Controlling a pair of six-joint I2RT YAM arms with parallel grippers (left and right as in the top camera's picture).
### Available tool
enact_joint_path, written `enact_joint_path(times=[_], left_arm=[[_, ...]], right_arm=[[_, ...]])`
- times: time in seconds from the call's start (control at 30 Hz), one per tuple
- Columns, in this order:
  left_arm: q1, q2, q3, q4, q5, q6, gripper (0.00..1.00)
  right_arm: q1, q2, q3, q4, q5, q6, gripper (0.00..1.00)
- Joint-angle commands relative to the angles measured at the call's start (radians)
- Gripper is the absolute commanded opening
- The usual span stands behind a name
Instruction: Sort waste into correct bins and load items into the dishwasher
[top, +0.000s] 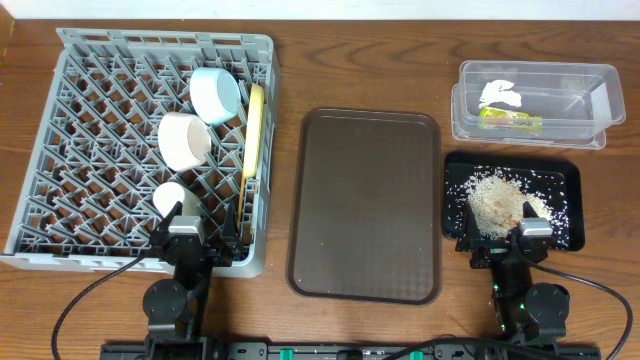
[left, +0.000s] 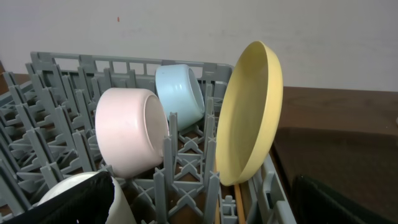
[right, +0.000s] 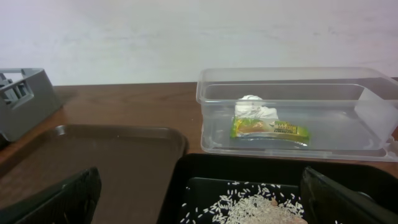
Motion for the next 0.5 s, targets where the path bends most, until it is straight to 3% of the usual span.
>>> enact_joint_path(times=[0.0,0.47], left_arm=[[0.005,0.0,-0.013,-0.039,0.014,0.01,0.92],[0.005,0.0,-0.013,-0.039,0.014,0.01,0.92]], right_arm=[[0.01,-0.006,-0.002,-0.005,0.01,-0.013,0.99],[0.01,-0.006,-0.002,-0.005,0.01,-0.013,0.99]])
